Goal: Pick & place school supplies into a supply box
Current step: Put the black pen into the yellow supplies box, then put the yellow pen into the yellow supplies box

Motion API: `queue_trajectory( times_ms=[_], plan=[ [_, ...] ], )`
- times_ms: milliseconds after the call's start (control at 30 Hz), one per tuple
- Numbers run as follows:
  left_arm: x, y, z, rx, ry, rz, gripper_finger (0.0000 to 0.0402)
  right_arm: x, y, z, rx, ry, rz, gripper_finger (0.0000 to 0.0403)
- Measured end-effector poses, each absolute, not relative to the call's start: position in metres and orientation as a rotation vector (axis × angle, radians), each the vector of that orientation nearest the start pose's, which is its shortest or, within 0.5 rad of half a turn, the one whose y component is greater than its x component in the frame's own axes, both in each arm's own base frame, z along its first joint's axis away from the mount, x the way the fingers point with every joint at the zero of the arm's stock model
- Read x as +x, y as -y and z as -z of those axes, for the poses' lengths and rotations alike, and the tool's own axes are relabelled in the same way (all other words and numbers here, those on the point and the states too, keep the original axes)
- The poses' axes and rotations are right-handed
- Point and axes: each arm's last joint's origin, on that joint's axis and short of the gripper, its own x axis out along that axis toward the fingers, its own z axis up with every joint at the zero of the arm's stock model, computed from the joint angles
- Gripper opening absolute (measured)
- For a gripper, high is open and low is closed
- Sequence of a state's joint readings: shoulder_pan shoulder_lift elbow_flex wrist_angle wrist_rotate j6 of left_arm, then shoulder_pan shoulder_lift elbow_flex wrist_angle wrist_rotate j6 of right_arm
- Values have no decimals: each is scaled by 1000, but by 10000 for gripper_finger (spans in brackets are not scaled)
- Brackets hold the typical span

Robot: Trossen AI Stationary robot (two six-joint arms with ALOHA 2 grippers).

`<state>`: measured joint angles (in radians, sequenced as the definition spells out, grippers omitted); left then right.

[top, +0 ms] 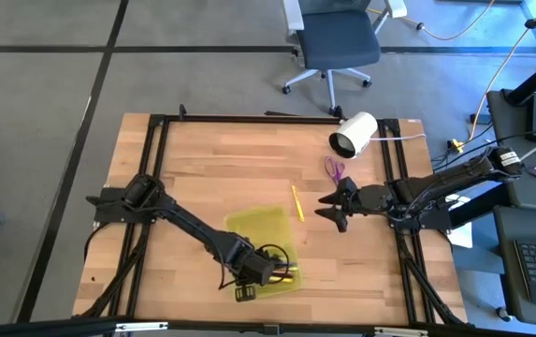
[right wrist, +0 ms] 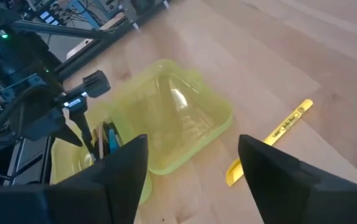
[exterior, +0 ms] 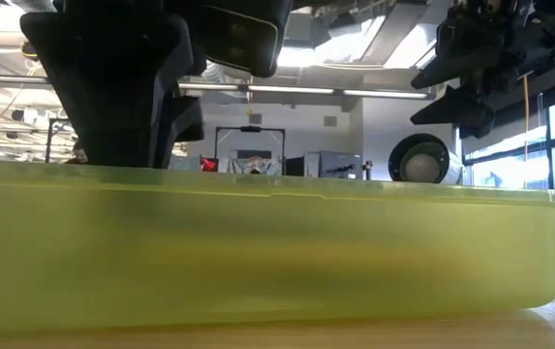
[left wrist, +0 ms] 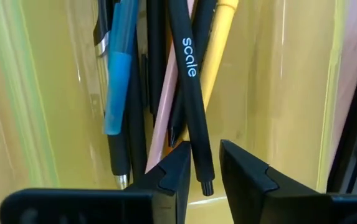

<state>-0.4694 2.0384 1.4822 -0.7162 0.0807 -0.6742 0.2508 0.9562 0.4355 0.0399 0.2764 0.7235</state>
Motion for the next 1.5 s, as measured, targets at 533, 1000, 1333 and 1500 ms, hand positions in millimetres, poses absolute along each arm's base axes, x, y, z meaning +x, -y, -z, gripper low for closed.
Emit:
queue_trajectory(
  times_ms=[533, 1000, 1333, 1500],
  plan=[
    [358, 172, -188, -161, -1308, 45, 154, 198, -42, -225, 541, -233, 103, 265],
    [312, 139, -254, -47, -1035, -103, 159, 250, -39, -238, 618, -641, 302, 265],
    [254, 110, -260, -268, -621, -64, 159, 307, -30, -197, 575, -968, 524, 265],
    [235, 99, -251, -273, -540, -114, 159, 322, -27, -167, 626, -1056, 569, 265]
  ],
)
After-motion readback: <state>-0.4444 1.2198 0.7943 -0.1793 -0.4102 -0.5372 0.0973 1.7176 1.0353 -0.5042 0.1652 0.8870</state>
